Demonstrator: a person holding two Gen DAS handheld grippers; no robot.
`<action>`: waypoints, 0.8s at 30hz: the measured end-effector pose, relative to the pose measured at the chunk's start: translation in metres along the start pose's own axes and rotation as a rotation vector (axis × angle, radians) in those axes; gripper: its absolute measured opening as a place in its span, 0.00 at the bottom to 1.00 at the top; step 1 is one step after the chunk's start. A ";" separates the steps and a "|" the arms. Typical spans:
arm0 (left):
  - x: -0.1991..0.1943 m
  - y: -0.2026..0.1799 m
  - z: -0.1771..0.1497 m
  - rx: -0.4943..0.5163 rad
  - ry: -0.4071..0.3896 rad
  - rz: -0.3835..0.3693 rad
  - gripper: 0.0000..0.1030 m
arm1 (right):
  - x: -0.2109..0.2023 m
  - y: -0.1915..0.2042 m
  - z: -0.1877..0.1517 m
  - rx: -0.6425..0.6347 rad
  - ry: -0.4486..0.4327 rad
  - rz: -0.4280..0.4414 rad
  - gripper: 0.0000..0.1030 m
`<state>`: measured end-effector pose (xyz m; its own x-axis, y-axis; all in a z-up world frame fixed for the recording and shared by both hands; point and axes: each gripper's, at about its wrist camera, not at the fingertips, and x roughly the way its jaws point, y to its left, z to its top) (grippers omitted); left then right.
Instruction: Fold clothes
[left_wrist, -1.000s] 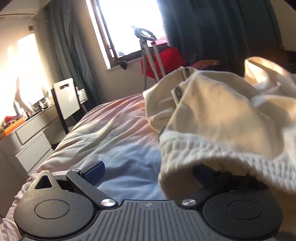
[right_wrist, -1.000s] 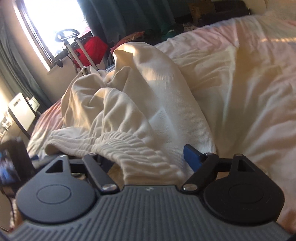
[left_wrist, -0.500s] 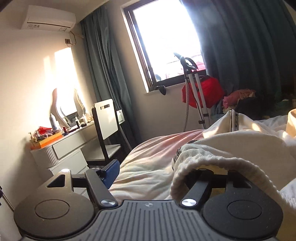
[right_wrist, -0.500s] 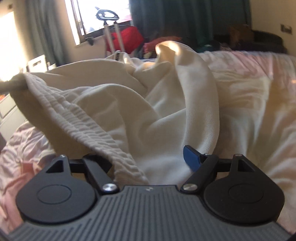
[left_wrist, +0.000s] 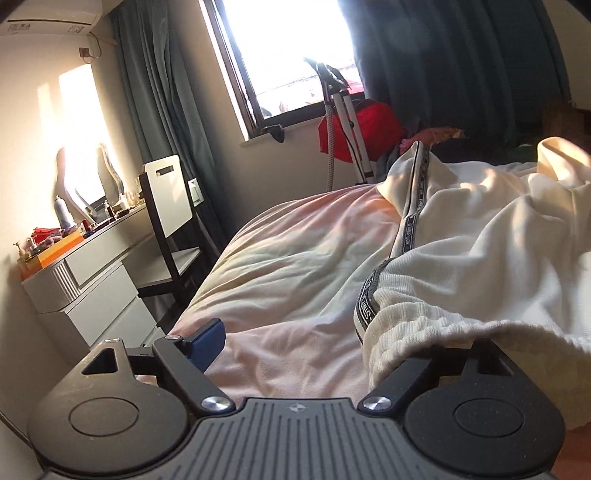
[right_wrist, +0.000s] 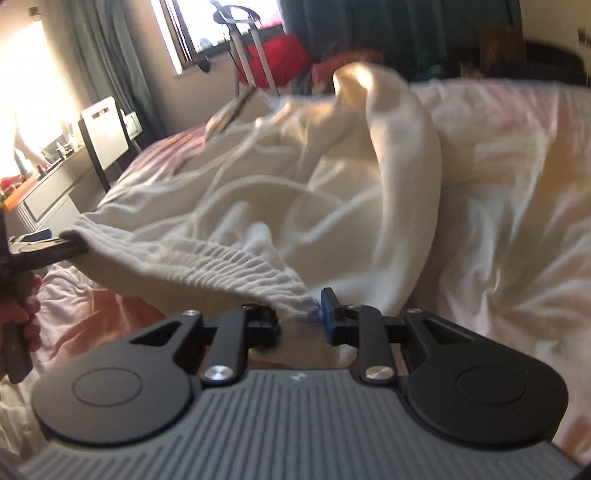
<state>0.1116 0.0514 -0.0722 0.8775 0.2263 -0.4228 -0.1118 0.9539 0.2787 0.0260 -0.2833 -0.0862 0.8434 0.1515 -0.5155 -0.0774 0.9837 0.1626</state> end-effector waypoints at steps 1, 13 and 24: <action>-0.003 0.005 0.002 -0.040 -0.011 -0.031 0.86 | -0.007 0.001 0.003 0.000 -0.019 0.010 0.23; 0.035 0.035 -0.021 -0.137 0.195 -0.104 0.87 | 0.018 0.027 -0.022 -0.154 0.249 0.070 0.28; 0.006 0.050 -0.023 -0.184 0.273 -0.310 0.99 | -0.021 -0.003 -0.011 0.141 0.198 0.283 0.83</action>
<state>0.1005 0.1052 -0.0805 0.7302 -0.0559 -0.6809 0.0344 0.9984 -0.0451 0.0027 -0.2889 -0.0847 0.6791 0.4448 -0.5839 -0.2068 0.8792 0.4292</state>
